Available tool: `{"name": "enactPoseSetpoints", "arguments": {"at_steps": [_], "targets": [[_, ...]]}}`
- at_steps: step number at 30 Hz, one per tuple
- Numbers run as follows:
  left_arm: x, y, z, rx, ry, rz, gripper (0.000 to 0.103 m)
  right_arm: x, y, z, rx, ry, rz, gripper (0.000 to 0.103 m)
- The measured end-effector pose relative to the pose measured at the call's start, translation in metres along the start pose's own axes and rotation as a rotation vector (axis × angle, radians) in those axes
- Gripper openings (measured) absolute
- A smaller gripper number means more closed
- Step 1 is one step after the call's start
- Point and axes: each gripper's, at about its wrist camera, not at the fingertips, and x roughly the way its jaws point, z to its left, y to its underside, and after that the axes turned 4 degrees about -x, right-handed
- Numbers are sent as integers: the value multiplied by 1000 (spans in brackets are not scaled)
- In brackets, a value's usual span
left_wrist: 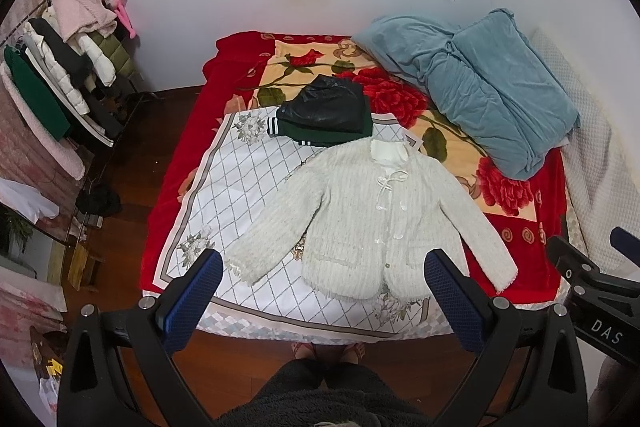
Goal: Fold large clothes
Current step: 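Grasp the cardigan sleeve cuff with the right gripper and lift it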
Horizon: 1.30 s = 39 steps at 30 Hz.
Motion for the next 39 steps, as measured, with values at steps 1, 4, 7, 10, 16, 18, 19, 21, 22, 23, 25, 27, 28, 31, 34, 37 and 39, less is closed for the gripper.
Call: {"name": "enactPoseSetpoints", "arguments": {"at_steps": [1, 4, 7, 10, 16, 18, 19, 21, 22, 23, 25, 27, 28, 31, 34, 37, 39], "targets": [[4, -3, 0, 5, -5, -7, 103, 2, -2, -1, 12, -3, 3, 103], [23, -14, -3, 30, -29, -44, 103, 22, -9, -4, 65, -14, 1, 103], [52, -26, -7, 52, -68, -92, 103, 58, -4, -20, 164, -36, 11, 103], [87, -33, -8, 48, -81, -113, 103, 111, 11, -48, 299, -32, 44, 103], [181, -38, -37, 53, -134, -72, 103, 232, 53, -120, 537, -11, 152, 58], [208, -36, -48, 48, -151, -61, 103, 281, 72, -152, 630, -32, 186, 58], [221, -34, -55, 47, -169, -54, 103, 305, 82, -168, 673, -40, 204, 58], [258, -30, -75, 47, -199, -36, 103, 360, 107, -205, 784, -84, 218, 58], [271, -28, -83, 52, -221, -20, 103, 380, 117, -217, 823, -99, 226, 58], [292, -25, -94, 53, -238, 0, 103, 418, 136, -238, 898, -125, 253, 61], [318, -18, -105, 49, -247, 30, 103, 468, 161, -260, 991, -151, 294, 63], [357, -10, -123, 49, -239, 82, 103, 525, 193, -286, 1107, -196, 335, 64], [376, -7, -132, 61, -251, 106, 103, 554, 210, -298, 1159, -208, 360, 67], [422, 4, -153, 100, -290, 161, 103, 621, 256, -319, 1321, -250, 399, 71], [472, 15, -175, 143, -322, 194, 103, 670, 287, -327, 1429, -269, 407, 71], [521, 26, -200, 186, -332, 225, 103, 715, 311, -335, 1549, -289, 378, 70], [543, 27, -210, 200, -318, 240, 103, 717, 321, -343, 1679, -233, 271, 41]]}}
